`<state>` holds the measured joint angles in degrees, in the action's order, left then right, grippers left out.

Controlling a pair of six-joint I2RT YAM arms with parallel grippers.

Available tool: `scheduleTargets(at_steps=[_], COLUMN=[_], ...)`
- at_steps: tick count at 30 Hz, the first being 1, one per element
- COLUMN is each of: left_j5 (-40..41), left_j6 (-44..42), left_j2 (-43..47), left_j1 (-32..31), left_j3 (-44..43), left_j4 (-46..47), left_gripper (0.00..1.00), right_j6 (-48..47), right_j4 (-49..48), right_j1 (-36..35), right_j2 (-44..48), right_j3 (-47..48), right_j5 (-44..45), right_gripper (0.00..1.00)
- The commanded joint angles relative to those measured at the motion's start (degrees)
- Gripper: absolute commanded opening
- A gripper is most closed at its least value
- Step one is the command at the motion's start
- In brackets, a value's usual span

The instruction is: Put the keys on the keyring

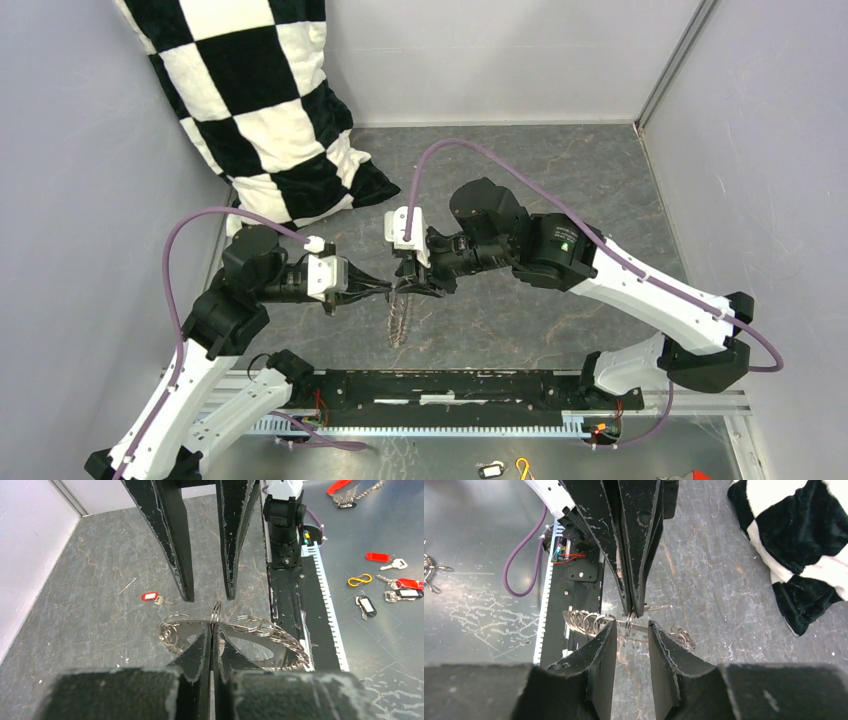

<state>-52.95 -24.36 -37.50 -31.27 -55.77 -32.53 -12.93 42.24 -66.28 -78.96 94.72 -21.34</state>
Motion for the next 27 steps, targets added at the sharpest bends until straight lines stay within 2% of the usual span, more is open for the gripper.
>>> scheduleTargets(at_steps=[1, 15, 17, 22, 27], left_j5=[0.3, 0.2, 0.1, -0.5, -0.9], left_j6=[-3.8, -5.5, -5.8, -5.9, -7.5], left_j2=[0.1, -0.1, 0.0, 0.2, 0.6], left_j1=[0.0, 0.0, 0.0, 0.0, 0.0], left_j3=[-2.5, -2.0, -1.9, -1.7, -1.7], left_j4=[0.6, 0.6, 0.6, 0.6, -1.1], left_gripper=[0.02, 0.02, 0.02, 0.02, 0.02], right_j6=[-0.7, 0.5, 0.5, 0.6, 0.2], right_j4=[1.5, 0.2, -0.3, -2.3, -3.6], right_j1=[-0.2, -0.2, -0.2, -0.3, -0.2], right_j2=[-0.3, -2.9, -2.9, -2.2, -0.8], right_j3=[3.2, 2.6, 2.5, 1.1, -0.2], right_j5=[0.0, -1.3, -0.6, 1.0, 2.2], right_gripper=[0.34, 0.27, 0.24, 0.02, 0.00])
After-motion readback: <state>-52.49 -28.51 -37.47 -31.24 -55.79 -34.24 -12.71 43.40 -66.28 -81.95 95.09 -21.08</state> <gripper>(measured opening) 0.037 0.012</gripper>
